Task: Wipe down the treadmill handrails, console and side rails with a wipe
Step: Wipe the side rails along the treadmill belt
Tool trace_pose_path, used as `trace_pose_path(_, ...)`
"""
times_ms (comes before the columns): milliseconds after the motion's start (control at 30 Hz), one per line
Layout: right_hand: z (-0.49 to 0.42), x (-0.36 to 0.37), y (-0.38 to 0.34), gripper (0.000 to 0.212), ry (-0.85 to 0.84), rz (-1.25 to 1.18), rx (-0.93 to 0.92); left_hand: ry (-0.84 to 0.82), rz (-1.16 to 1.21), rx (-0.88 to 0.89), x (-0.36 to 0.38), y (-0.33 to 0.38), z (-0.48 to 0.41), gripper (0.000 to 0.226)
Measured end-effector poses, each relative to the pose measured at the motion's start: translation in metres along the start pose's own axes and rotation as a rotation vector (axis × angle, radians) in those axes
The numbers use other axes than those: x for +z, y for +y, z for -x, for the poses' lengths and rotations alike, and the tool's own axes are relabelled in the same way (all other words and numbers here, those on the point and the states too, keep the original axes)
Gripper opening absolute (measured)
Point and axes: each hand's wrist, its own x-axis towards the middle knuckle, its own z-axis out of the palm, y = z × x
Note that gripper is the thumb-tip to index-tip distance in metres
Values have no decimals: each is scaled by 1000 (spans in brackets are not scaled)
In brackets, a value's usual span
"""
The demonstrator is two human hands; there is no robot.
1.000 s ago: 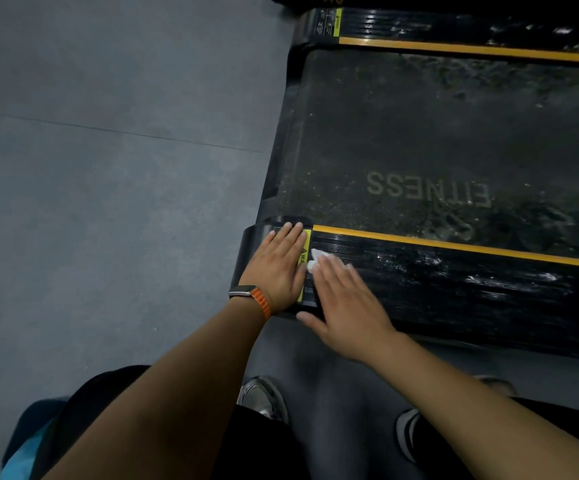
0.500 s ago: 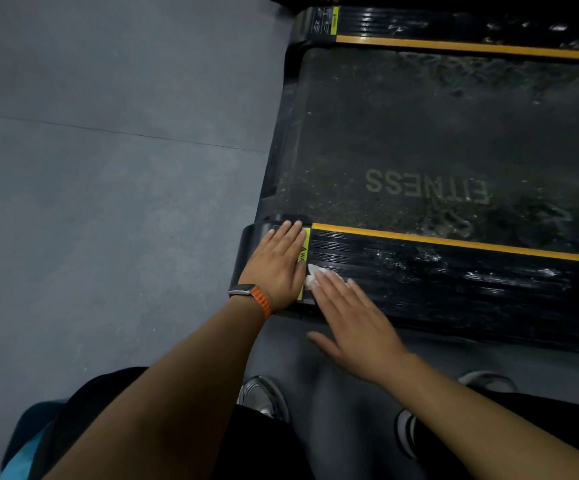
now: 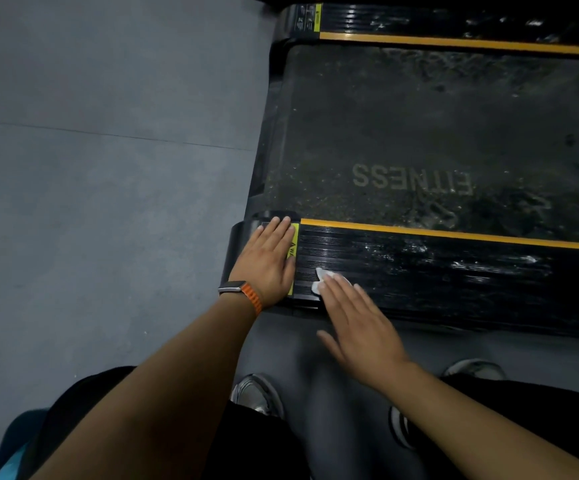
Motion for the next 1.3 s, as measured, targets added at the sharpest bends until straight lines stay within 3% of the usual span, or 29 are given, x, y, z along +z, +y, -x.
trace_pose_path(200, -24, 5, -29, 78, 10, -11, 9, 4, -7, 8, 1, -1, 0, 66)
trace_pose_path(433, 22, 1, 14, 81, -17, 51, 88, -6, 3, -8, -2, 1, 0, 66)
trace_pose_path(600, -21, 3, -12, 87, -29, 2, 101, 14, 10, 9, -2, 1, 1, 66)
trace_pose_path(733, -17, -1, 14, 84, -77, 26, 44, 4, 4, 6, -2, 1, 0, 66)
trace_pose_path(933, -9, -3, 28, 88, -70, -36, 166, -5, 15, -3, -1, 0, 0, 66)
trace_pose_path(1133, -35, -12, 30, 91, -177, -19, 80, 2, 9, 7, 0, 0, 0, 65)
trace_pose_path(1300, -19, -24, 41, 98, -155, -37, 214, 13, -2, 15, 1, -1, -1, 66)
